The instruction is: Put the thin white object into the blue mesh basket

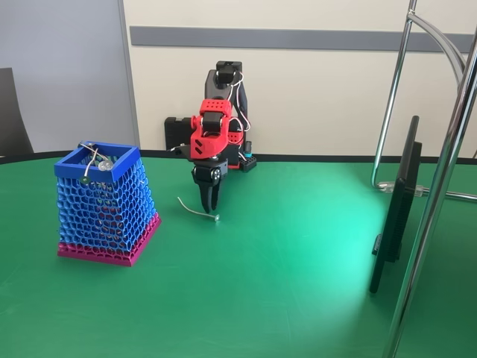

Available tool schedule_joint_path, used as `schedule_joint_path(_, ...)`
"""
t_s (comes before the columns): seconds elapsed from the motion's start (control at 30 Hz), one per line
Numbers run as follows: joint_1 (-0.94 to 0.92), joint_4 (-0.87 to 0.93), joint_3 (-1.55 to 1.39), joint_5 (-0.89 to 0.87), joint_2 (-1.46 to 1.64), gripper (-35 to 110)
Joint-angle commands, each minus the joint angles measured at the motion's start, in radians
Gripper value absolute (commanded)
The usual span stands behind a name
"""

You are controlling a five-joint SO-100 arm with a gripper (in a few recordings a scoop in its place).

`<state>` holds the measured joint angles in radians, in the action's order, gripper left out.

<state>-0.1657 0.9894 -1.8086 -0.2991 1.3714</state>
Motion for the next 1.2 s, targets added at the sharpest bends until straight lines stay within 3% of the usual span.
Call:
schedule_joint_path(0.0, 0.006, 0.008, 0.044, -0.008, -0.012, 15)
schedule_joint_path(0.87, 0.015, 0.112, 0.207, -0.038, -0.178, 15)
schedule_joint_path(1.17, 0.017, 0.184, 0.301, -0.011, -0.253, 7)
